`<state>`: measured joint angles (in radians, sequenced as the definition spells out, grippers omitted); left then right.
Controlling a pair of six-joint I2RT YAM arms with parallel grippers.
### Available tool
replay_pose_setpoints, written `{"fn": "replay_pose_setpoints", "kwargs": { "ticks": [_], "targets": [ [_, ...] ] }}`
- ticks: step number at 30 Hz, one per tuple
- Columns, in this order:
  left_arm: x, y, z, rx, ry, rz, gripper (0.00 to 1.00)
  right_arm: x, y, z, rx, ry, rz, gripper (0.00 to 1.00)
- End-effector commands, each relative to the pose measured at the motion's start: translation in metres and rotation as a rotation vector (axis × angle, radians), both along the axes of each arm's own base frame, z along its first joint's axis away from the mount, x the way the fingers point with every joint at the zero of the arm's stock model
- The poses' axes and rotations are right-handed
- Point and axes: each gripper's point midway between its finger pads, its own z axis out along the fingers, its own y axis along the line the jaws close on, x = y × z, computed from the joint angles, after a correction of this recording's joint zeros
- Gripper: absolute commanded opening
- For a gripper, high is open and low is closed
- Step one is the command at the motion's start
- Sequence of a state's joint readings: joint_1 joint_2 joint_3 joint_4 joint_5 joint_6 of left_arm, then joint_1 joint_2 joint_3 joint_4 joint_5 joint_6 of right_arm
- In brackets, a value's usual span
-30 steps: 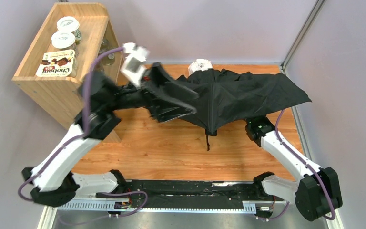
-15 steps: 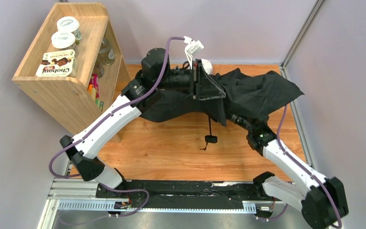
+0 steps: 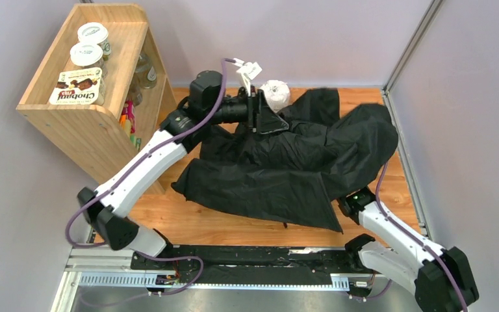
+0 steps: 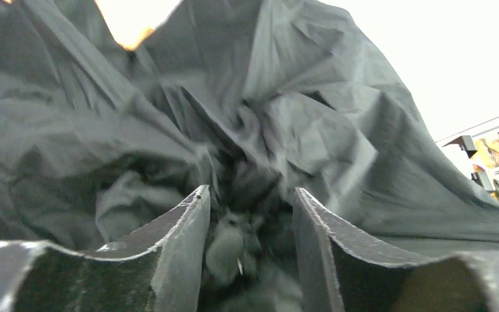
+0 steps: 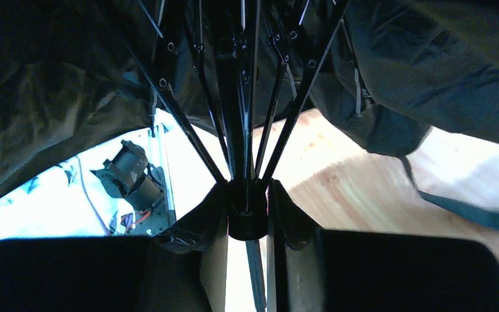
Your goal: Put away the umbrella
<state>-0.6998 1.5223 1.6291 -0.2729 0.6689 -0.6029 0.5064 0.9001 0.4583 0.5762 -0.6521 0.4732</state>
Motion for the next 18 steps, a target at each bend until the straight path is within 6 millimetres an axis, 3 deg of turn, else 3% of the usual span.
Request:
{"fn": "replay_pose_setpoints", "kwargs": {
  "ticks": [1, 4, 5, 6, 9, 14, 18],
  "targets": [
    [-0.062, 0.061, 0.07, -0.062, -0.197, 0.051, 0.6, 0.017, -0.012, 0.029, 0.07, -0.237, -0.009, 0.0],
    [-0.076, 0.104, 0.058, 0.016, -0.244, 0.183, 0.69, 0.014, -0.014, 0.02, 0.056, -0.357, 0.006, 0.0],
    [-0.067, 0.117, 0.05, 0.051, -0.241, 0.281, 0.69, 0.011, -0.014, 0.02, 0.057, -0.391, 0.016, 0.0],
    [-0.074, 0.132, 0.037, 0.08, -0.237, 0.314, 0.7, 0.009, -0.015, 0.02, 0.06, -0.42, 0.025, 0.0],
    [-0.069, 0.158, 0.007, 0.162, -0.226, 0.432, 0.69, 0.001, -0.01, 0.015, 0.028, -0.474, 0.091, 0.0],
    [-0.086, 0.144, 0.021, 0.055, -0.266, 0.322, 0.7, -0.003, -0.008, 0.016, 0.012, -0.491, 0.125, 0.0],
    [-0.065, 0.128, 0.004, 0.088, -0.174, 0.344, 0.71, -0.003, -0.009, 0.018, 0.007, -0.472, 0.114, 0.0]
  ]
}}
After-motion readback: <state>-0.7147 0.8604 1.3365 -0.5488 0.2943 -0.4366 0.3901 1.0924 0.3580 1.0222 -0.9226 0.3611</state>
